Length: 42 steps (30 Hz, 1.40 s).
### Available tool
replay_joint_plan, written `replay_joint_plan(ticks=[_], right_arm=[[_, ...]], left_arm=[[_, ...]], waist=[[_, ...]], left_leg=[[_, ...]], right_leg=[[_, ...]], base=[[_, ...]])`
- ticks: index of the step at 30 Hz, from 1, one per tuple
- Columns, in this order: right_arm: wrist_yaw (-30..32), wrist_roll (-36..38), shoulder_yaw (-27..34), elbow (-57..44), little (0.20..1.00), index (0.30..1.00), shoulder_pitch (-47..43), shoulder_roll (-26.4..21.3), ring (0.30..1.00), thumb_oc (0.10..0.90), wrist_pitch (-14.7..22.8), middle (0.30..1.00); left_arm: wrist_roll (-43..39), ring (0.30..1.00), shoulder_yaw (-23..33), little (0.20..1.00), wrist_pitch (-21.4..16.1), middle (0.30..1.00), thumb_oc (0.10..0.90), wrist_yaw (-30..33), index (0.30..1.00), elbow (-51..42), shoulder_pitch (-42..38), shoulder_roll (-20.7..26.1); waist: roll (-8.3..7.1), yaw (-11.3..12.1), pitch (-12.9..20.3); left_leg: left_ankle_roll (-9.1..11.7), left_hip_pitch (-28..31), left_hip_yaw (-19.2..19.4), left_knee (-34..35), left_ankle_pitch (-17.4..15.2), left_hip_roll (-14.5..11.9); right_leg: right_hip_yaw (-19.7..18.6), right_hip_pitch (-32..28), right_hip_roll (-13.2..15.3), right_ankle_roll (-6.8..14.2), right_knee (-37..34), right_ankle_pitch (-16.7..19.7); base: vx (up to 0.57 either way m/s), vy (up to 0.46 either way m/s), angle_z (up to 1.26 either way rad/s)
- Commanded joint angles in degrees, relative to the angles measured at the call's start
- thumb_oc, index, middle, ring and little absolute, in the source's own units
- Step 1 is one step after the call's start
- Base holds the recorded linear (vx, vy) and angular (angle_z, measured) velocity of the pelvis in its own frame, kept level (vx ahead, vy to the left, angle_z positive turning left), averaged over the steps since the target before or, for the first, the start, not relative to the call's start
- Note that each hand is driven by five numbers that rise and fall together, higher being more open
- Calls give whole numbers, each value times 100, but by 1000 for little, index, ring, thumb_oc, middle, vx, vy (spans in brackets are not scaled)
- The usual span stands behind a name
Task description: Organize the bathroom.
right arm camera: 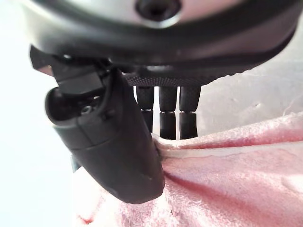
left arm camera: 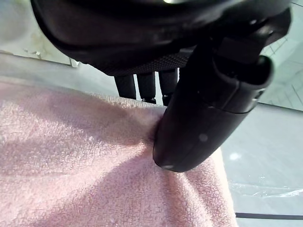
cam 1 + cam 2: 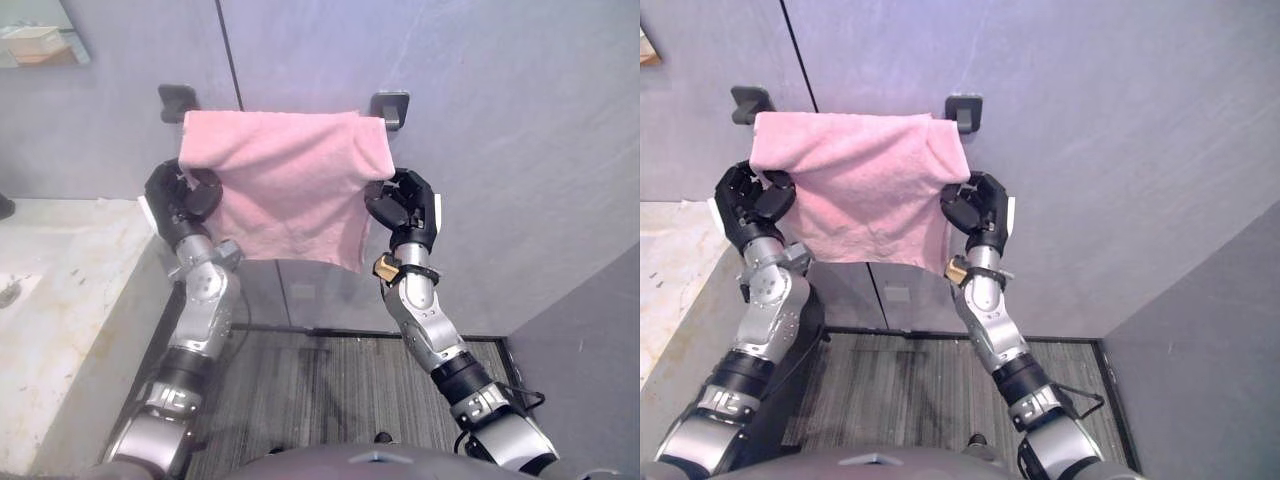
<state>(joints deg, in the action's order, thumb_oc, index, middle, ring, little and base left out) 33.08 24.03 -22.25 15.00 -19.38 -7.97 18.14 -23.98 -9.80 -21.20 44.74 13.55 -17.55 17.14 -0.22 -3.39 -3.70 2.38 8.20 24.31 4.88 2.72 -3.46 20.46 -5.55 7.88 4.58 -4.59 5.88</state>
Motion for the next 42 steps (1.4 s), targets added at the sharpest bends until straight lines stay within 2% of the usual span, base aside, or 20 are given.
replay_joint_plan(ticks=[1,5,9,10,11,12,20,22,30,33,39,41,42], right_arm=[[407,331,298,180,300,300,285,29,300,400,204,300],[372,304,288,155,300,300,282,34,300,400,180,300],[330,292,305,171,300,300,288,19,300,400,171,300],[181,277,305,208,300,300,276,-1,300,400,101,300],[164,264,300,213,448,448,270,-5,448,499,86,448],[69,194,274,227,900,900,252,-26,900,800,47,900],[-241,-211,261,310,900,900,299,-243,900,800,-64,900],[-282,-332,291,299,900,900,435,-304,900,800,-146,900],[-480,-655,320,461,900,900,1003,-450,900,800,-161,900],[-512,-996,366,682,900,900,1247,-482,900,800,-285,900],[-526,-1462,321,1227,900,900,1556,-638,900,800,-420,900],[-595,-1679,233,1557,900,900,1573,-706,900,800,-375,900],[-604,-1745,227,1610,900,900,1568,-716,900,800,-397,900]], left_arm=[[513,300,132,300,-621,300,400,280,300,37,-148,63],[520,300,46,300,-529,300,400,257,300,25,-136,2],[418,373,28,373,-500,373,449,138,373,63,-113,-9],[245,900,11,900,-413,900,800,-158,900,84,-112,-12],[193,900,8,900,-399,900,800,-227,900,88,-111,-10],[80,900,-41,900,-296,900,800,-509,900,89,-111,-1],[-133,900,-135,900,52,900,800,-939,900,256,41,-8],[-137,900,-144,900,257,900,800,-1117,900,325,208,-72],[-249,900,-356,900,655,900,800,-1478,900,554,784,-189],[-33,900,-539,900,883,900,800,-1963,900,762,1111,-228],[292,900,-925,900,819,900,800,-2417,900,1326,1654,-252],[715,900,-1112,900,674,900,800,-2669,900,1682,1709,-243],[772,900,-1159,900,731,900,800,-2792,900,1727,1711,-231]], waist=[[-19,-12,139],[-44,-1,143],[-50,5,148],[-51,6,154],[-51,8,154],[-48,9,150],[-49,9,138],[-49,3,125],[-59,-10,52],[-63,-18,7],[-90,-55,-108],[-106,-66,-149],[-108,-67,-155]], left_leg=[[-252,33,-241,12,-240,338],[-251,31,-242,12,-238,331],[-246,30,-240,12,-231,327],[-246,29,-237,12,-231,323],[-246,29,-236,12,-231,322],[-246,29,-226,12,-227,318],[-246,30,-212,12,-225,313],[-254,29,-212,12,-232,310],[-268,25,-153,12,-253,298],[-278,17,-125,12,-269,292],[-304,26,-99,12,-325,297],[-308,19,-74,12,-336,296],[-308,17,-68,12,-337,297]], right_leg=[[-56,23,-73,252,51,-172],[-53,18,-76,254,45,-171],[-47,17,-77,260,43,-161],[-43,20,-73,263,49,-162],[-43,20,-74,263,49,-162],[-47,22,-74,262,53,-162],[-51,36,-83,265,64,-158],[-69,46,-91,271,69,-158],[-70,84,-96,292,76,-130],[-69,112,-106,307,92,-121],[-64,137,-111,364,123,-125],[-64,162,-105,386,139,-117],[-65,166,-104,391,139,-113]], base=[[0,0,0],[0,0,0],[0,0,0],[0,0,0],[0,0,0],[0,0,0],[-1,-1,0],[0,0,0],[-5,-2,0],[-53,-16,-2],[-66,-7,-2],[-68,-4,-1],[-75,6,-1]])
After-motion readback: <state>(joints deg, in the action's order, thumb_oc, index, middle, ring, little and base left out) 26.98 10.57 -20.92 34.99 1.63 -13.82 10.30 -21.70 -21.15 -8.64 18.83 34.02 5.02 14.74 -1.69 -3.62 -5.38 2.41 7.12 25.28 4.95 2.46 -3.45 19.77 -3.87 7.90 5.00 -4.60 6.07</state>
